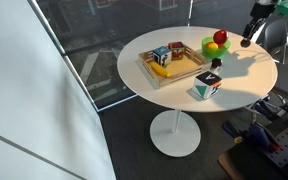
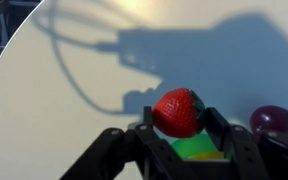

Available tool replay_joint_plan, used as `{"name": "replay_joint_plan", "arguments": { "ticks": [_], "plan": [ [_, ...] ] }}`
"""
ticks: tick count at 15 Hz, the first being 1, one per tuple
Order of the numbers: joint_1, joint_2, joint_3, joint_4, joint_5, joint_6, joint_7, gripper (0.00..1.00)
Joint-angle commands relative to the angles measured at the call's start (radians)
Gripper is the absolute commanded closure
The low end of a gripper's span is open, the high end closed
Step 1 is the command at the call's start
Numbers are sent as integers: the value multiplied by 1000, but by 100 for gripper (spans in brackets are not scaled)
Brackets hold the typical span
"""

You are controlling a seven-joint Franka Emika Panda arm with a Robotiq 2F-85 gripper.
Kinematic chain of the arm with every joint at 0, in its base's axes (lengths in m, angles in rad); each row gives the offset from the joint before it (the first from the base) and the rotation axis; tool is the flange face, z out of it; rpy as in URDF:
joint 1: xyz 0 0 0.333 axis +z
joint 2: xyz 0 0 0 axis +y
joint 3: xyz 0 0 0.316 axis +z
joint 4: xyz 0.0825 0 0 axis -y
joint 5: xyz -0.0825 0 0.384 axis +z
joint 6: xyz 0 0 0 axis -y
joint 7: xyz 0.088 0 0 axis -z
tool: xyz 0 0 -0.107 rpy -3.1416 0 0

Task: Pick up the red strawberry toy and put it in the green bowl

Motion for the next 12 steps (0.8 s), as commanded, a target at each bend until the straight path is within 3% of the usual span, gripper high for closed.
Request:
{"name": "replay_joint_plan", "arguments": {
  "ticks": [1, 12],
  "plan": [
    [4, -40, 10, 48, 36, -62, 26, 69],
    [56, -4, 60, 162, 171, -92, 24, 69]
  ]
}}
